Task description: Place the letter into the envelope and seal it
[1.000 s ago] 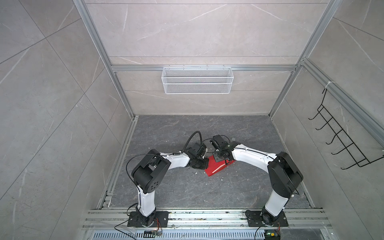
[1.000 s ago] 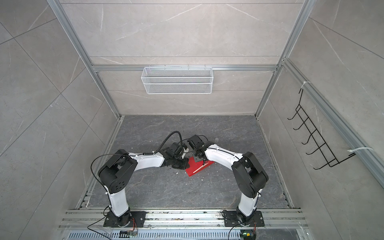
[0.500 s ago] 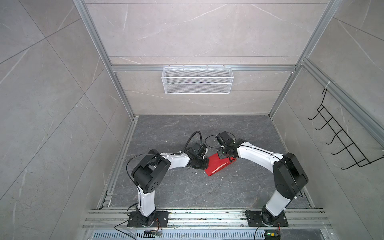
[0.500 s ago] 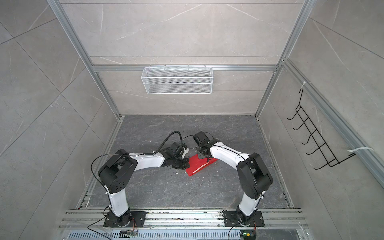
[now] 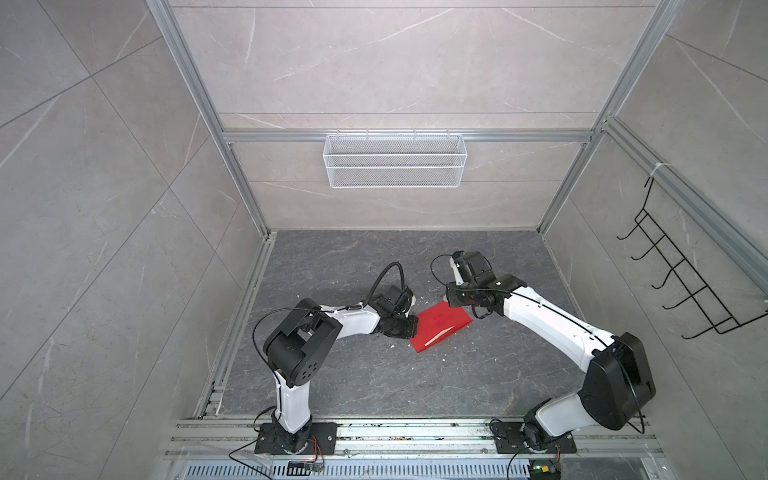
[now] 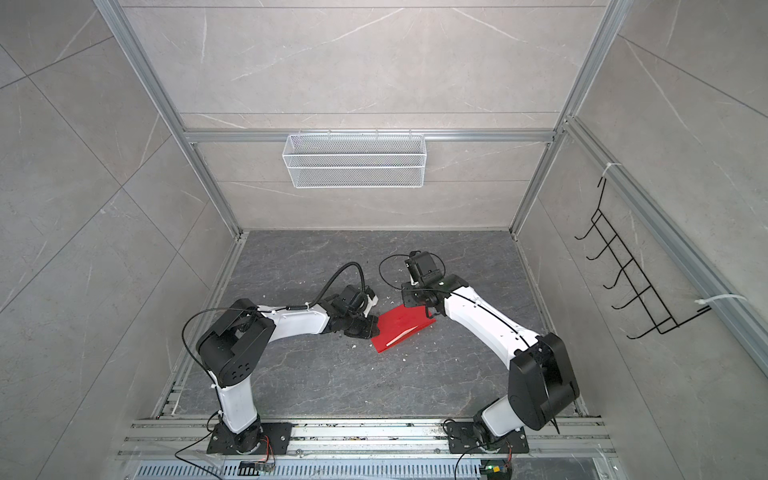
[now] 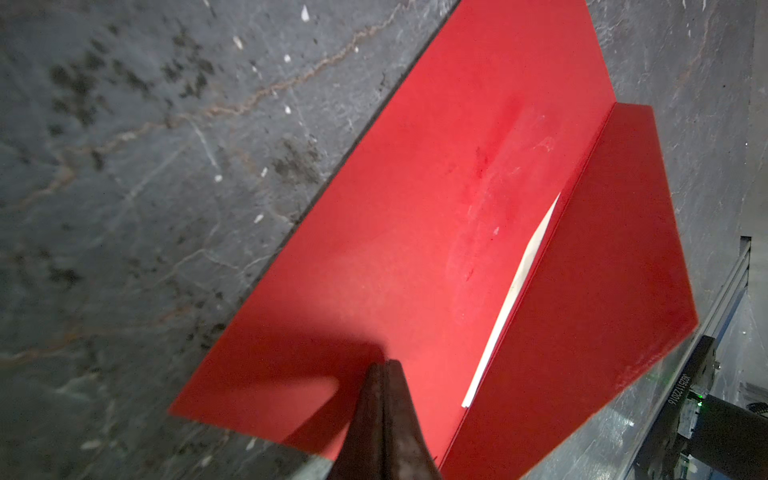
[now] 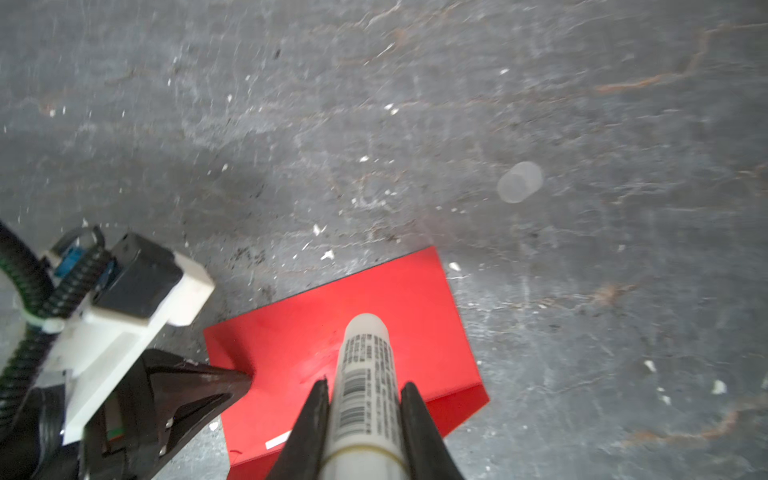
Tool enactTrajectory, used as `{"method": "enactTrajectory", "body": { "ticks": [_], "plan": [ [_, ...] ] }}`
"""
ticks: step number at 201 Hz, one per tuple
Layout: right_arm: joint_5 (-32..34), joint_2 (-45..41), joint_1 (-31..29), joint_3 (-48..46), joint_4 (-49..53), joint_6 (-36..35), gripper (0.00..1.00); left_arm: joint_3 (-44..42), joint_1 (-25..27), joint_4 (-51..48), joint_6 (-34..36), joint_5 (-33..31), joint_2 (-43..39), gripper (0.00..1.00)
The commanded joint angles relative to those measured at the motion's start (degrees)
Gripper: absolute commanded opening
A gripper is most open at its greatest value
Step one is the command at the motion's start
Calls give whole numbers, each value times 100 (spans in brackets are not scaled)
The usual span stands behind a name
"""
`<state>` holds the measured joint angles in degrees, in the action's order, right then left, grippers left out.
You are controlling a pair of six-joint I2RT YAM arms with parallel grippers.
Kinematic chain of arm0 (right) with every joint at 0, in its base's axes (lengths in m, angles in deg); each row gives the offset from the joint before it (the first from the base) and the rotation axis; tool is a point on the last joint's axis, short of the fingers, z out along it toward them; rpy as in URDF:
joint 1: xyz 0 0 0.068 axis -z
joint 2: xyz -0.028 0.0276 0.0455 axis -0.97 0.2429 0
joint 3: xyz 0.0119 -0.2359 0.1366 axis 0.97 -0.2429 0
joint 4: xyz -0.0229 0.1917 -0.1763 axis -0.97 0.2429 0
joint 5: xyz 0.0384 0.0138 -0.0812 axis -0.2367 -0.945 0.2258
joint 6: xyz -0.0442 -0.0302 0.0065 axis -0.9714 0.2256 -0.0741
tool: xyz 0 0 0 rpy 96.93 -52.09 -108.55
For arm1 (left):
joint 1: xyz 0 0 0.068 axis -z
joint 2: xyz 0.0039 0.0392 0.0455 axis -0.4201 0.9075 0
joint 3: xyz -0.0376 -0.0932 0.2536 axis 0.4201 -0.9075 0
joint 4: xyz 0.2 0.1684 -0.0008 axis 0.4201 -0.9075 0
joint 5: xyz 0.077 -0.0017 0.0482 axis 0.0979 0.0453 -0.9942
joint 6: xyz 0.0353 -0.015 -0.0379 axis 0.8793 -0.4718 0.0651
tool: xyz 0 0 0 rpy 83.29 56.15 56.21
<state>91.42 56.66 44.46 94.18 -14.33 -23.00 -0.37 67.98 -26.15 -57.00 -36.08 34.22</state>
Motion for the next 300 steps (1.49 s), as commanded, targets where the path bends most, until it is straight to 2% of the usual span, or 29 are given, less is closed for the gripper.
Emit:
{"method": "enactTrajectory", "body": {
  "ticks": [1,43,146,257,300],
  "plan": [
    [121,268,-367,-41,118,-135,0,-287,66,-953,138,-504,537,0],
    [213,592,-609,-111,113,-100,0,-296,64,-943,138,-498,532,0],
    [308,1093,-778,-238,-99,-74,0,-288,68,-929,138,-482,546,0],
    [1294,1375,-782,-217,144,-219,0,-289,69,-936,155,-477,581,0],
    [1459,1460,-769,-175,182,-215,0,-288,68,-930,155,-472,581,0]
  ]
}}
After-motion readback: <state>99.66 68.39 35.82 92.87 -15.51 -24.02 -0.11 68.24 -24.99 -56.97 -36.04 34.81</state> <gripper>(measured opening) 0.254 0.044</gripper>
